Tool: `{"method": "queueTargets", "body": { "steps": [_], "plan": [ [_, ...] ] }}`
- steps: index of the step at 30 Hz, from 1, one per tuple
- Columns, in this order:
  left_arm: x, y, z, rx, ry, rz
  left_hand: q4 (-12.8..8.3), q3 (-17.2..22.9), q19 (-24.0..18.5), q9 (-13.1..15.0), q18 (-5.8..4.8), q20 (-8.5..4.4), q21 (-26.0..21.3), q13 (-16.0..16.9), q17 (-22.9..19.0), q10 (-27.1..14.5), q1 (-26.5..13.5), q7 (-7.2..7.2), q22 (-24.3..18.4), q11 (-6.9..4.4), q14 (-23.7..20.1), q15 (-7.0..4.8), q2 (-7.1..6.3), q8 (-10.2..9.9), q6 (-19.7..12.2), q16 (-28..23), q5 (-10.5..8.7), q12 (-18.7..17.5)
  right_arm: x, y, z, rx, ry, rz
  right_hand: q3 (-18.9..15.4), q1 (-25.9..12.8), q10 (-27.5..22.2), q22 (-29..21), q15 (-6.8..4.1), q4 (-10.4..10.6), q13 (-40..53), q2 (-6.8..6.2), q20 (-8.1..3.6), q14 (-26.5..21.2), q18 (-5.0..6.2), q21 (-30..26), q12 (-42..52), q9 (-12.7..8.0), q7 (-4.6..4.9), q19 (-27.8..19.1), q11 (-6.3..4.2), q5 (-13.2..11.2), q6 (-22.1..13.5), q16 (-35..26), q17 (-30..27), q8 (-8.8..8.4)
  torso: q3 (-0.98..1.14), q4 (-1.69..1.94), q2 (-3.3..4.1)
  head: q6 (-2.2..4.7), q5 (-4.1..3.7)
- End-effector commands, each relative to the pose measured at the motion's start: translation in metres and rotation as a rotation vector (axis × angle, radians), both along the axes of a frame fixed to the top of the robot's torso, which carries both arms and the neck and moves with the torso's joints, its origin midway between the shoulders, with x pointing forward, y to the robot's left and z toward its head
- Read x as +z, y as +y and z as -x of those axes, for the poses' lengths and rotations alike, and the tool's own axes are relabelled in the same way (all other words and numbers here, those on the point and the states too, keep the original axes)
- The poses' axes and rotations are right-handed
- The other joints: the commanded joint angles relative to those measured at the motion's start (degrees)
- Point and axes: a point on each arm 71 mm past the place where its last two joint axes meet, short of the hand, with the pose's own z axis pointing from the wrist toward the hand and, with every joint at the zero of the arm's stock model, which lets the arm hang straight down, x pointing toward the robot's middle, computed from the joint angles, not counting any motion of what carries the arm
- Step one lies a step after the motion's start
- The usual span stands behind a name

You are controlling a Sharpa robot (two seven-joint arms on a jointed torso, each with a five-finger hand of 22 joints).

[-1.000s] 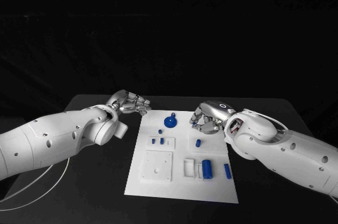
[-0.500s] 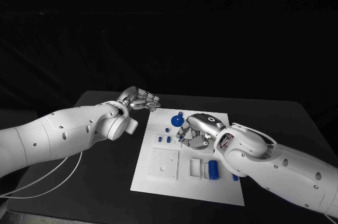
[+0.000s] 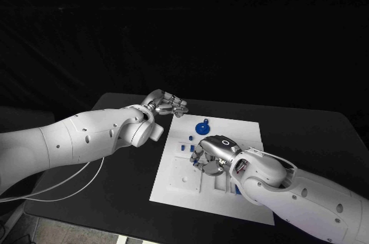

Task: Assemble the parts on the task board

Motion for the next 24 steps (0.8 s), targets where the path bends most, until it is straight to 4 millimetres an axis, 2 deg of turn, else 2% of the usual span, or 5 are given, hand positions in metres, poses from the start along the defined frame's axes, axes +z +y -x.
{"method": "queueTargets", "body": {
  "steps": [1,9,24],
  "plan": [
    [0.002,-0.003,0.000,-0.001,-0.014,0.012,-0.28,0.15,0.03,0.09,-0.52,-0.03,-0.26,-0.01,-0.07,-0.23,-0.01,0.05,0.06,-0.09,0.15,0.25,0.44,-0.27,-0.06,-0.33,0.39,0.04,-0.004,0.002,0.002,0.016,-0.041,0.038,-0.02,-0.02,1.49,0.17,-0.23,-0.23,0.08,0.41,-0.11,-0.05,1.16,-0.32,0.13,0.04,0.22,0.47,-1.44,0.25,0.04,0.01,-0.06,0.23,-0.02,-0.02,0.02,-0.25,0.83],
    [0.002,-0.006,0.001,-0.009,-0.012,0.014,-0.28,0.15,0.03,0.09,-0.52,-0.03,-0.26,-0.01,-0.07,-0.23,-0.01,0.05,0.06,-0.09,0.15,0.25,0.44,-0.27,-0.06,-0.33,0.39,0.04,-0.013,0.004,0.004,0.020,-0.040,0.062,0.12,-0.16,1.50,0.61,-0.24,-0.43,0.07,0.44,-0.11,-0.04,1.16,-0.76,0.13,0.04,0.22,0.60,-1.44,0.23,0.04,0.06,-0.12,0.23,-0.06,-0.05,-0.02,-0.54,0.99],
    [0.002,-0.005,0.002,-0.014,-0.009,0.016,-0.28,0.15,0.03,0.09,-0.52,-0.03,-0.26,-0.01,-0.07,-0.23,-0.01,0.05,0.06,-0.09,0.15,0.25,0.44,-0.27,-0.06,-0.33,0.39,0.04,-0.026,0.004,0.005,0.022,-0.038,0.095,0.16,-0.20,1.51,1.29,-0.23,-0.66,0.08,0.45,-0.11,-0.07,1.16,-1.28,0.14,0.05,0.22,0.81,-1.43,0.29,0.08,0.14,-0.18,0.24,0.02,-0.10,0.00,-0.96,1.35]
  ]
}}
